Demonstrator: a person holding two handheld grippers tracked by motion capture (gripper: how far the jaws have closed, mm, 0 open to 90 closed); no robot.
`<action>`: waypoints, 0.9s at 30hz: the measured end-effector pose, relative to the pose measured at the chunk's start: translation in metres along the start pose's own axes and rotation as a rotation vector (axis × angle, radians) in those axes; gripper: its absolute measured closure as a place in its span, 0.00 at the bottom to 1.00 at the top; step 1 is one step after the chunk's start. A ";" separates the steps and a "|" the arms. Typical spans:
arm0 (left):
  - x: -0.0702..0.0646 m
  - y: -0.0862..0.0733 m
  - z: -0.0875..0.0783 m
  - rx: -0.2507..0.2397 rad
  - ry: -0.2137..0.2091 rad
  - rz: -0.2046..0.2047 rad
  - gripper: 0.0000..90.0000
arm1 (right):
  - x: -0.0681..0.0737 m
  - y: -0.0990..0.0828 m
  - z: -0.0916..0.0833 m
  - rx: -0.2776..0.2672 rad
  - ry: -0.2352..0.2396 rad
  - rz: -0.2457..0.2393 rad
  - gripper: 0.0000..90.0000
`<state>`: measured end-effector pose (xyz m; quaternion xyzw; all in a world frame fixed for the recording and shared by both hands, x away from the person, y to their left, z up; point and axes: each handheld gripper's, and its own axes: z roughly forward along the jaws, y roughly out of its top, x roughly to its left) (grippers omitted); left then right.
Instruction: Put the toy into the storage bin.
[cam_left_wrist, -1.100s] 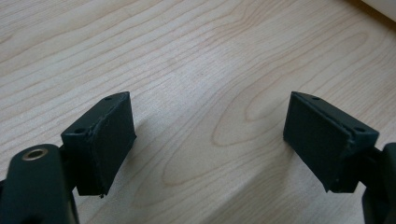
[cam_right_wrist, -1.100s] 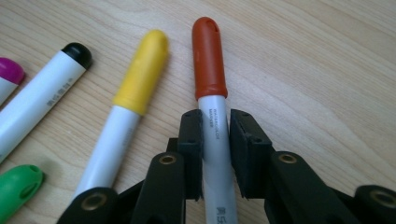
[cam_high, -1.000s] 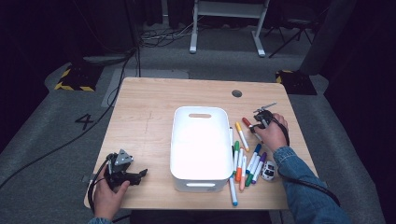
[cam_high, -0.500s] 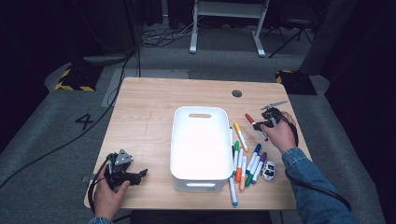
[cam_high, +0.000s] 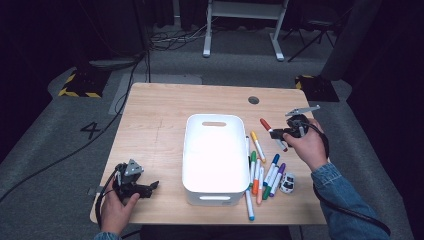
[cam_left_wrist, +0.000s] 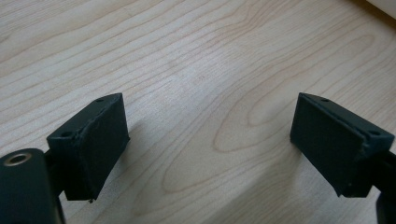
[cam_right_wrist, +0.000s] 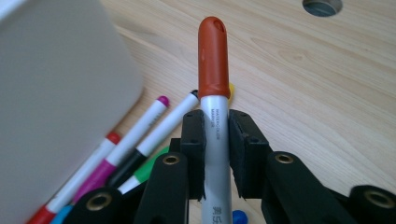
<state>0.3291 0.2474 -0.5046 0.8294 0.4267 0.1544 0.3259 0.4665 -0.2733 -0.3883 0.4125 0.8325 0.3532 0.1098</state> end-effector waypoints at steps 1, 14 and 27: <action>-0.001 0.001 0.001 0.006 -0.004 0.009 0.08 | 0.003 0.001 -0.003 -0.003 0.009 -0.004 0.86; -0.003 0.003 0.004 0.028 -0.012 0.013 0.00 | 0.049 0.019 -0.024 -0.040 0.113 -0.089 0.86; -0.003 0.003 0.004 0.025 -0.005 0.016 0.00 | 0.097 0.034 -0.030 -0.043 0.220 -0.173 0.86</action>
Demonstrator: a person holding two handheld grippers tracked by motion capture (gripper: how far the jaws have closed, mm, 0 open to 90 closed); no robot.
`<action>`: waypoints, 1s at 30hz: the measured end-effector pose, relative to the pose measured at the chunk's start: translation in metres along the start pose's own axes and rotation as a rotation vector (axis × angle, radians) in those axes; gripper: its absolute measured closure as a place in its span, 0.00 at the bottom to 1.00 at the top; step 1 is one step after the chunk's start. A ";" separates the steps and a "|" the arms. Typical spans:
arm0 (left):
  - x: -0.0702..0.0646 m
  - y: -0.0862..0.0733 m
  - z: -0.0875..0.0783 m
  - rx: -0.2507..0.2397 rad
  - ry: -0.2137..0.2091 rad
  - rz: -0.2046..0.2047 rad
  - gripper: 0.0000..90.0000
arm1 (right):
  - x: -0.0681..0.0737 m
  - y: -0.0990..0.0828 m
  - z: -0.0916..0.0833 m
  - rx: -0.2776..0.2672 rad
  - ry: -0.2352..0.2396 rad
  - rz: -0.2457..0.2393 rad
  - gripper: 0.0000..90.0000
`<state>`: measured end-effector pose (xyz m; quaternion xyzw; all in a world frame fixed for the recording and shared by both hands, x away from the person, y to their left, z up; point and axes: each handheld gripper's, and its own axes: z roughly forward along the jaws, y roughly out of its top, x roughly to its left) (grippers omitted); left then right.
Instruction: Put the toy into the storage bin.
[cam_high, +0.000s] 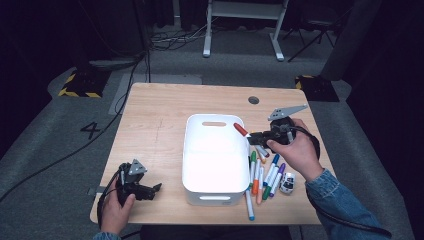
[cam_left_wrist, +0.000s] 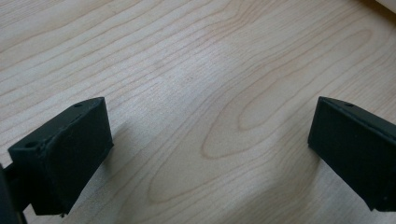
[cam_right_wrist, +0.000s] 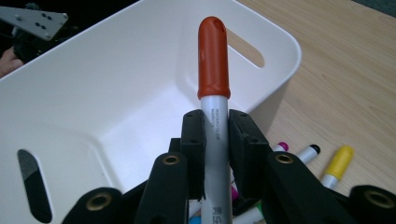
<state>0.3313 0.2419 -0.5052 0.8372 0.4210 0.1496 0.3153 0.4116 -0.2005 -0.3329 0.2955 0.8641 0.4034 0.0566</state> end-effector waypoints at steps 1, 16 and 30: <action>0.000 0.000 0.000 0.000 0.000 0.000 0.00 | 0.002 0.001 0.001 0.000 0.006 -0.011 0.86; 0.003 0.002 0.002 -0.001 -0.024 0.015 0.00 | 0.042 0.021 0.015 -0.006 0.116 -0.078 0.86; 0.003 0.002 0.002 0.002 -0.023 0.013 0.00 | 0.059 0.019 0.034 0.028 0.177 -0.091 0.86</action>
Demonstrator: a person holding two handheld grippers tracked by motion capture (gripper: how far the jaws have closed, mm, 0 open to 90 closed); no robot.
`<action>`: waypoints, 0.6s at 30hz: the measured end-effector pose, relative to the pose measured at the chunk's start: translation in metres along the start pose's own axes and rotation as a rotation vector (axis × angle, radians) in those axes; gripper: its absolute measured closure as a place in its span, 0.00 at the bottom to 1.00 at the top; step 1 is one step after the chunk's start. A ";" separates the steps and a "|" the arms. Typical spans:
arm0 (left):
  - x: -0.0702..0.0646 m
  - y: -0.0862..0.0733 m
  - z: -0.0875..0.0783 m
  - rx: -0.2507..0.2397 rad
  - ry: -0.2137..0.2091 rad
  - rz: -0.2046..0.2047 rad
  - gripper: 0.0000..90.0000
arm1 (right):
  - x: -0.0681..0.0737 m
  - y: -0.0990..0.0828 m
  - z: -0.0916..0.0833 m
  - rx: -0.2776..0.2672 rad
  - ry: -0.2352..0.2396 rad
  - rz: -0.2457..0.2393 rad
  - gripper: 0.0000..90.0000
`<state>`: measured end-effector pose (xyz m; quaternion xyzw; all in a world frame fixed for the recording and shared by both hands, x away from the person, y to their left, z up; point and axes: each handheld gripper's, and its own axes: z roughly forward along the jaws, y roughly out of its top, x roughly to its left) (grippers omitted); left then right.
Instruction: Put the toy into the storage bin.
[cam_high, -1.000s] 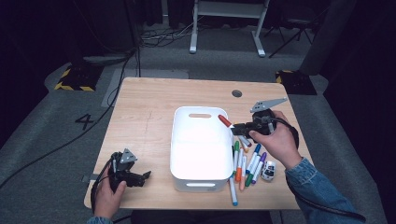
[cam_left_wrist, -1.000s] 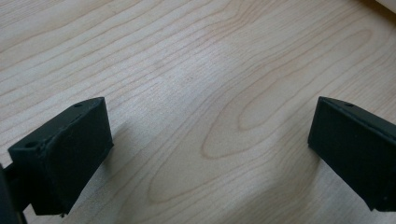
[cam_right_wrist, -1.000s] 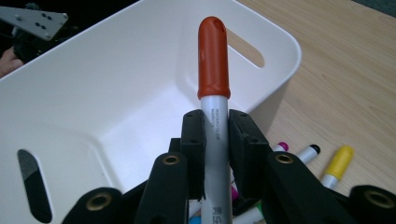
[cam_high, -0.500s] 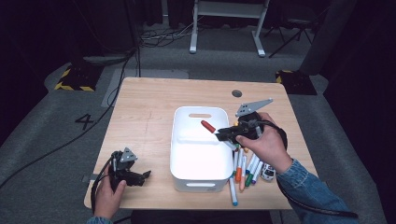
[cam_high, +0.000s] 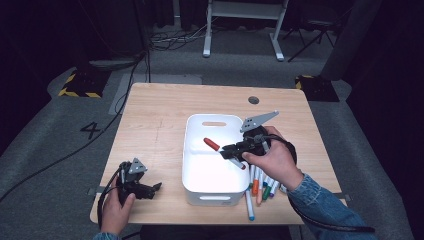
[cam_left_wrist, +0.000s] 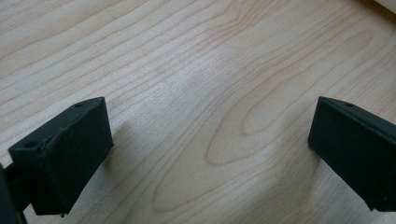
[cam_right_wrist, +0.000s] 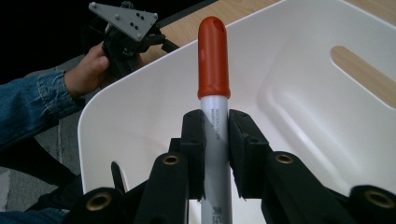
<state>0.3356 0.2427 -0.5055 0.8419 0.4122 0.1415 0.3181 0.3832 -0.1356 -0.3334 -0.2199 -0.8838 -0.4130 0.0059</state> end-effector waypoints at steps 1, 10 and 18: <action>0.000 0.000 0.000 0.000 0.000 0.000 0.00 | 0.000 -0.001 0.001 0.006 0.002 -0.001 0.86; 0.000 0.000 0.000 0.000 0.000 0.000 0.00 | 0.006 -0.016 0.009 0.058 0.024 -0.001 0.86; 0.000 0.000 0.000 -0.001 0.002 0.001 0.00 | 0.012 -0.024 0.013 0.102 0.032 -0.031 0.86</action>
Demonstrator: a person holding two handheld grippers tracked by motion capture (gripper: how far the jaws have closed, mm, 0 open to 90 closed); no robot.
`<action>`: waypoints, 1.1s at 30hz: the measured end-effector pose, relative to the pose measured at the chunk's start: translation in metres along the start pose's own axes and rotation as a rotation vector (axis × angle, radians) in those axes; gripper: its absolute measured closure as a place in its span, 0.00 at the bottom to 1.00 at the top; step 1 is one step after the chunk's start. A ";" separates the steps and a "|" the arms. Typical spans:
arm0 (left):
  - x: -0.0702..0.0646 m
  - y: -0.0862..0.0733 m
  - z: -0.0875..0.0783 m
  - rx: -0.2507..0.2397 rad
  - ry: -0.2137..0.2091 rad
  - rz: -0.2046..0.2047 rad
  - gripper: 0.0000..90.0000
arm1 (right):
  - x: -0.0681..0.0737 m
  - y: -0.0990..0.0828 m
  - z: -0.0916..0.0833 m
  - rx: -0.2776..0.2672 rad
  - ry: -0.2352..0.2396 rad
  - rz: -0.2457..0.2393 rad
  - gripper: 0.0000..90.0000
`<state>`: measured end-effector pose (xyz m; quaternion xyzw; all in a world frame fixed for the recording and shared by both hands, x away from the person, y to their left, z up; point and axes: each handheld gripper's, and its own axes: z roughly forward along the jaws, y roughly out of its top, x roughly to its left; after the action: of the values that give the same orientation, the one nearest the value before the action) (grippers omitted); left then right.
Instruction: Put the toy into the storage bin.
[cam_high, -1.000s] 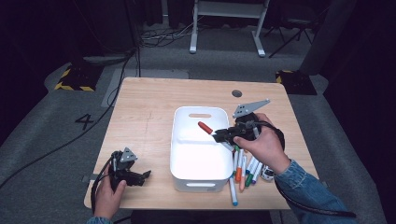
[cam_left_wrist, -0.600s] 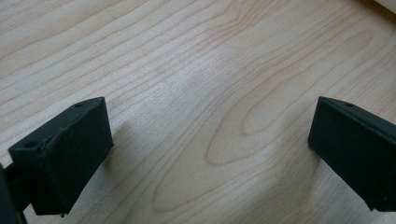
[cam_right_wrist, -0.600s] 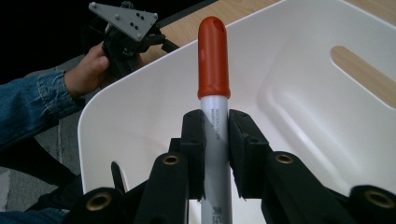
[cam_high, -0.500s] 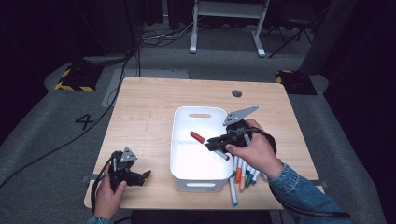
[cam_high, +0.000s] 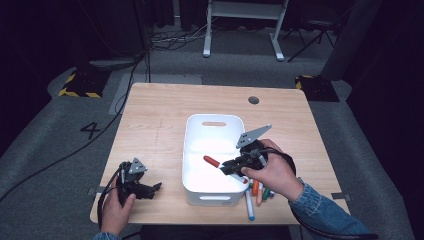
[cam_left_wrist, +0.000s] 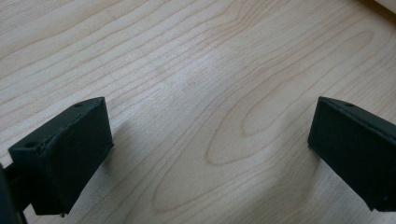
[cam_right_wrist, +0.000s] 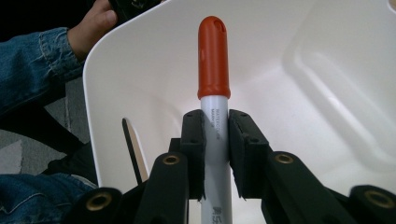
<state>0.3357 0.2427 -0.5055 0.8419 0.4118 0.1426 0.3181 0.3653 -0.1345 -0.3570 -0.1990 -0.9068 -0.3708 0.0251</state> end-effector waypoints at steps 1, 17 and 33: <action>0.000 0.000 0.000 0.000 -0.001 0.000 0.00 | 0.001 0.000 0.001 0.005 -0.001 -0.006 0.86; 0.000 0.000 0.000 0.000 -0.001 0.000 0.00 | 0.015 -0.003 0.018 0.102 0.000 -0.037 0.86; 0.000 0.000 0.000 0.001 -0.002 0.000 0.00 | 0.012 0.000 0.002 -0.004 -0.008 -0.028 0.72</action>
<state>0.3359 0.2427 -0.5055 0.8422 0.4116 0.1419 0.3182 0.3541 -0.1290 -0.3563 -0.1877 -0.9089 -0.3722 0.0158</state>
